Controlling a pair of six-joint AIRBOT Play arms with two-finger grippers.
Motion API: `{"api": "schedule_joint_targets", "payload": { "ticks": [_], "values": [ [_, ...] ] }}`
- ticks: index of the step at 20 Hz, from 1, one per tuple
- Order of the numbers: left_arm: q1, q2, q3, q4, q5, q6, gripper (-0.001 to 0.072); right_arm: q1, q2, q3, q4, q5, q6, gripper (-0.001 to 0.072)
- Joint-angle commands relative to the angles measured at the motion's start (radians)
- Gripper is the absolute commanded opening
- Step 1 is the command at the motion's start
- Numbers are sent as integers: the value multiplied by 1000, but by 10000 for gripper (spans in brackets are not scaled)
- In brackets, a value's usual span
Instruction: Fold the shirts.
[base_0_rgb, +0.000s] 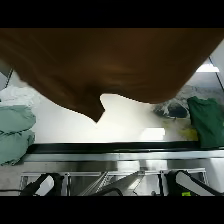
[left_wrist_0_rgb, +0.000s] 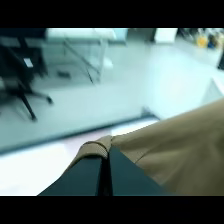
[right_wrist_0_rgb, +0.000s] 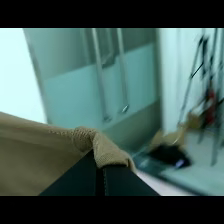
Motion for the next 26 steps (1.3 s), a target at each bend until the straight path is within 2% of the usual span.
{"api": "schedule_joint_targets", "payload": {
  "ticks": [1, 5, 7, 9, 10, 12, 13, 16, 18, 19, 20, 21, 22, 24, 26],
  "values": [
    [43, 117, -117, -10, 94, 85, 13, -32, 74, 38, -50, -80, -39, 17],
    [-129, 16, -304, -2, 96, 185, 14, -12, -12, -83, -54, 14, -17, 17],
    [-252, -104, -351, 125, 127, 189, 14, 90, -63, -248, -90, -19, -53, 17],
    [-346, -238, -386, 301, 182, 160, 14, 260, -121, -444, -216, -193, -117, 18],
    [-373, -306, -399, 361, 221, 158, 14, 344, -161, -536, -283, -340, -149, 17],
    [-394, -461, -401, 417, 317, 156, 14, 475, -288, -639, -314, -612, -239, 17],
    [-390, -539, -382, 417, 348, 156, 14, 521, -369, -641, -313, -696, -270, 17],
    [-362, -758, -262, 403, 346, 147, 15, 598, -606, -577, -226, -803, -378, 17],
    [-358, -854, -175, 403, 335, 119, 18, 592, -695, -505, -210, -798, -387, 19],
    [-358, -886, -135, 403, 317, 115, 19, 583, -712, -478, -209, -798, -386, 52],
    [-358, -911, -96, 407, 282, 110, 72, 570, -711, -462, -209, -798, -386, 225],
    [-352, -932, -57, 407, 233, 110, 499, 557, -698, -455, -210, -797, -386, 312],
    [-346, -944, -22, 410, 187, 90, 704, 536, -673, -455, -219, -783, -386, 316],
    [-316, -938, 15, 414, 97, 47, 705, 467, -604, -455, -282, -684, -330, 320],
    [-261, -892, -23, 414, 39, 21, 705, 367, -525, -456, -396, -529, -145, 319]
  ]
}}
